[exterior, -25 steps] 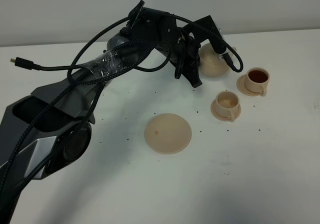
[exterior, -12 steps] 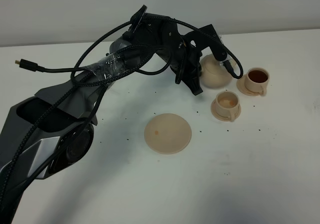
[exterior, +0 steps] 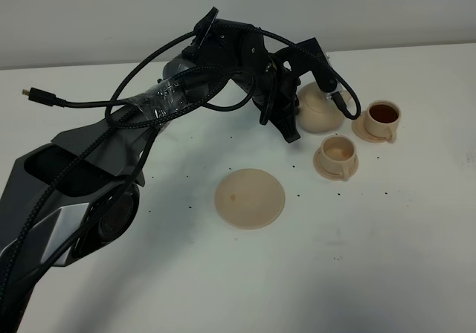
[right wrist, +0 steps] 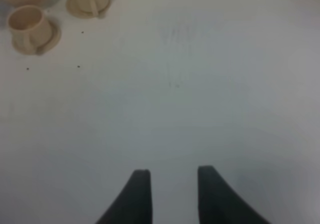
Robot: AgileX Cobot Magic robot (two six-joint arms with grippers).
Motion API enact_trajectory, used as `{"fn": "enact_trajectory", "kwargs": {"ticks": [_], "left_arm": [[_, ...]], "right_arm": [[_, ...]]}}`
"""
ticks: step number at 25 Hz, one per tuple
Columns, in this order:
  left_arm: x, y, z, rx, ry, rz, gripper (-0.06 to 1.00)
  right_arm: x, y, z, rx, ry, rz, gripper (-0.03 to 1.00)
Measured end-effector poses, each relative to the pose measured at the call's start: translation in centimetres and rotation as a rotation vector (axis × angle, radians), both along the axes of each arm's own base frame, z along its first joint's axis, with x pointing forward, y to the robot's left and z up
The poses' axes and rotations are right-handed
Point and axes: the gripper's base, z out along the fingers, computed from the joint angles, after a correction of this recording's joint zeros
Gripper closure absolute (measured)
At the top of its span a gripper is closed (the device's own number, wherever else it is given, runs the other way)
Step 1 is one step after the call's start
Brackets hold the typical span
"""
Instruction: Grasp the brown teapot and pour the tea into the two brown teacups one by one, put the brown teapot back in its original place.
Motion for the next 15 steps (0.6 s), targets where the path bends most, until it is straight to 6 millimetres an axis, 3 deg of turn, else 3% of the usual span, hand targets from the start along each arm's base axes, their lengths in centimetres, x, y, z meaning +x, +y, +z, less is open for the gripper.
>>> {"fn": "enact_trajectory", "kwargs": {"ticks": [4, 8, 15], "left_arm": [[-0.1, 0.1, 0.8, 0.02, -0.018, -0.049, 0.83], [-0.5, 0.6, 2.8, 0.048, -0.028, -0.085, 0.83], [-1.0, 3.9, 6.5, 0.132, 0.042, -0.129, 0.83]], "right_arm": [[0.0, 0.0, 0.0, 0.0, 0.0, 0.0, 0.73], [0.0, 0.0, 0.0, 0.0, 0.0, 0.0, 0.73], [0.0, 0.0, 0.0, 0.0, 0.0, 0.0, 0.73]]}}
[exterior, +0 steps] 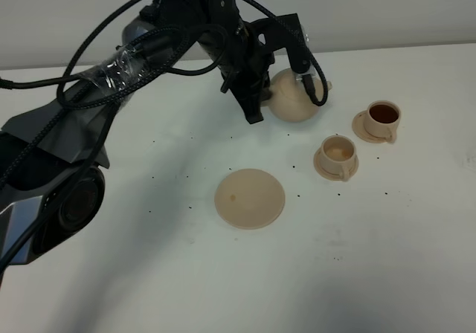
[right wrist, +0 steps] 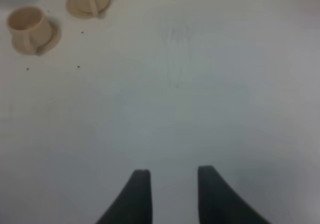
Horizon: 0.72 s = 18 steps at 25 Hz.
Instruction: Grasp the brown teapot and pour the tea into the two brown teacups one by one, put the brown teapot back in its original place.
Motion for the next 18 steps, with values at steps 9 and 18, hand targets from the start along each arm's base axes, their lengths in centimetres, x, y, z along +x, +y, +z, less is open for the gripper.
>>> {"fn": "enact_trajectory", "kwargs": {"ticks": [9, 18], "left_arm": [[-0.4, 0.9, 0.0, 0.152, 0.001, -0.069, 0.83], [-1.5, -2.4, 0.2, 0.208, -0.129, -0.246, 0.83]], "right_arm": [[0.0, 0.0, 0.0, 0.0, 0.0, 0.0, 0.73], [0.0, 0.0, 0.0, 0.0, 0.0, 0.0, 0.73]]}}
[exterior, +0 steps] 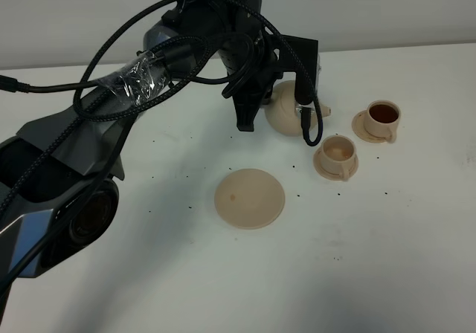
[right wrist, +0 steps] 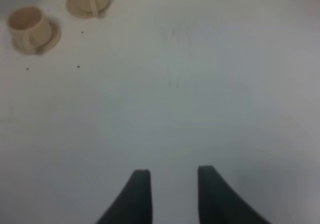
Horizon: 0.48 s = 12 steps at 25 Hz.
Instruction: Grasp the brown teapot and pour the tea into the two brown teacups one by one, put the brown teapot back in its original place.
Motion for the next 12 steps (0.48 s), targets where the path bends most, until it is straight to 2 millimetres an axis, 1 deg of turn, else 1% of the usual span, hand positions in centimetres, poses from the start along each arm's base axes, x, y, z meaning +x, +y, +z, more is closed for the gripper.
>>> {"fn": "enact_trajectory", "kwargs": {"ticks": [4, 12], "left_arm": [[-0.13, -0.42, 0.05, 0.025, -0.025, -0.077, 0.83], [0.0, -0.38, 0.1, 0.07, -0.055, -0.18, 0.83]], "right_arm": [[0.0, 0.0, 0.0, 0.0, 0.0, 0.0, 0.73], [0.0, 0.0, 0.0, 0.0, 0.0, 0.0, 0.73]]}}
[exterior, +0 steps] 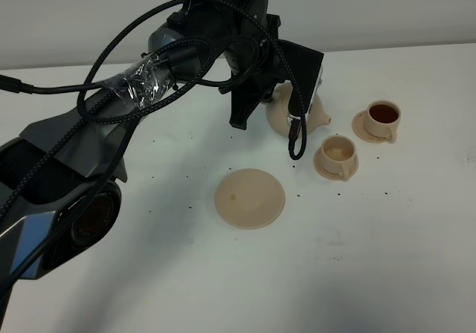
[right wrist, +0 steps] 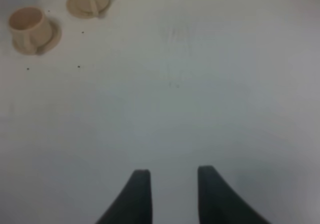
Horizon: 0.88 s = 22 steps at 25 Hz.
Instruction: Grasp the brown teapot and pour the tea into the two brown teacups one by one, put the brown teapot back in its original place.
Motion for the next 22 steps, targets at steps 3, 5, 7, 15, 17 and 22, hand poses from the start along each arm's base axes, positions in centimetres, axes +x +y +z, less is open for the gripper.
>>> {"fn": "enact_trajectory", "kwargs": {"ticks": [3, 5, 7, 15, 17, 22], "left_arm": [[0.2, -0.1, -0.2, 0.007, -0.014, -0.033, 0.83], [0.3, -0.1, -0.5, 0.016, -0.02, -0.05, 0.83], [0.3, -0.1, -0.7, 0.025, -0.02, -0.056, 0.83], [0.5, -0.5, -1.2, 0.032, -0.047, -0.099, 0.83], [0.4, -0.7, -1.1, 0.034, -0.055, -0.111, 0.83], [0.1, -1.9, -1.2, 0.022, -0.09, -0.159, 0.83]], "right_arm": [[0.0, 0.0, 0.0, 0.0, 0.0, 0.0, 0.73], [0.0, 0.0, 0.0, 0.0, 0.0, 0.0, 0.73], [0.0, 0.0, 0.0, 0.0, 0.0, 0.0, 0.73], [0.0, 0.0, 0.0, 0.0, 0.0, 0.0, 0.73], [0.0, 0.0, 0.0, 0.0, 0.0, 0.0, 0.73], [0.0, 0.0, 0.0, 0.0, 0.0, 0.0, 0.73]]}}
